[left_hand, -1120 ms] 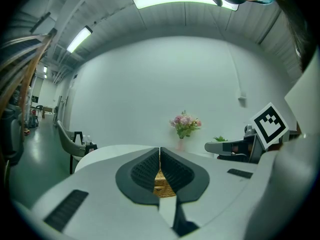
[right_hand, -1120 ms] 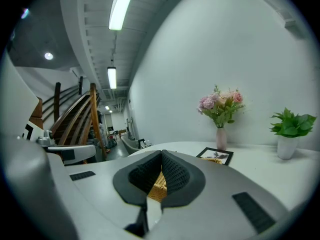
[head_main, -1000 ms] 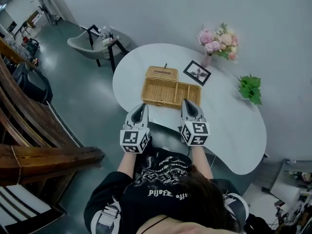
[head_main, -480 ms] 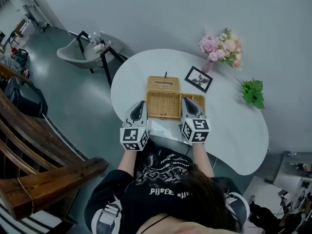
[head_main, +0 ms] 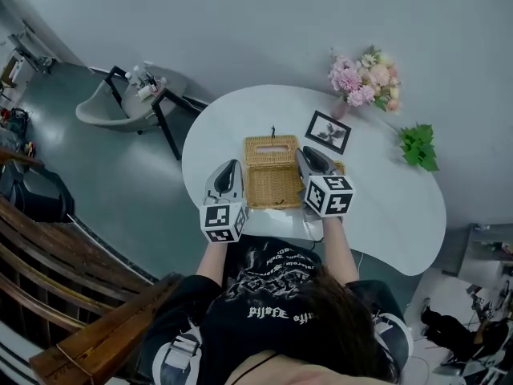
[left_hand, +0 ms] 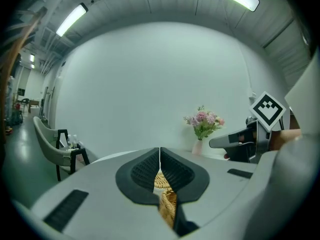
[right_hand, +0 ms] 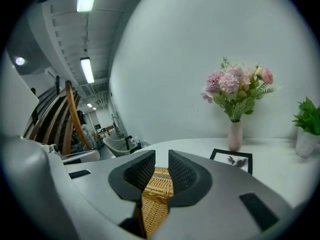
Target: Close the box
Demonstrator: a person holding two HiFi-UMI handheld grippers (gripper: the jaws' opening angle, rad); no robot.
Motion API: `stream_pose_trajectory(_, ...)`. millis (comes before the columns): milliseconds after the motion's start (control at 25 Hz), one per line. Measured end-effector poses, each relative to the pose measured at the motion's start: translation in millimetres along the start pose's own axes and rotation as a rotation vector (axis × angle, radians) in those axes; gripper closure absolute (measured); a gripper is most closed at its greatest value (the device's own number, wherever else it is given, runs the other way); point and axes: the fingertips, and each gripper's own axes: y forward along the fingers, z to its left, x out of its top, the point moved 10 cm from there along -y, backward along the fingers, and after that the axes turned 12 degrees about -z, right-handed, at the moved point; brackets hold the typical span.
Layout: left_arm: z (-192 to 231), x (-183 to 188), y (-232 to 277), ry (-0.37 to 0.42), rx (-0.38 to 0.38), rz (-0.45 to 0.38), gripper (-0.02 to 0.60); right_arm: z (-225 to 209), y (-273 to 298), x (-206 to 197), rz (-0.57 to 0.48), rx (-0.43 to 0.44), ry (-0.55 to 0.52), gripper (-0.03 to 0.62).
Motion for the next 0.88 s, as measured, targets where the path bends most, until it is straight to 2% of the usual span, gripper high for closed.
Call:
stream_pose_trajectory(240, 35, 0, 9, -0.004, -0.018, 0.001, 0.555, 9, 47, 7, 0.105, 0.022, -0.015, 0.448)
stream_pose_trajectory(520, 69, -1, 21, -0.004, -0.063, 0.019, 0.555, 14, 106, 12, 0.232, -0.006, -0.031, 0.448)
stream_pose_trajectory(720, 90, 1, 30, -0.007, -0.087, 0.022, 0.555, 13, 145, 10, 0.375, -0.024, -0.046, 0.434)
stream_pose_trajectory(880, 102, -1, 38, -0.017, -0.101, 0.032, 0.555, 1, 177, -1, 0.5, -0.02, -0.004, 0.434)
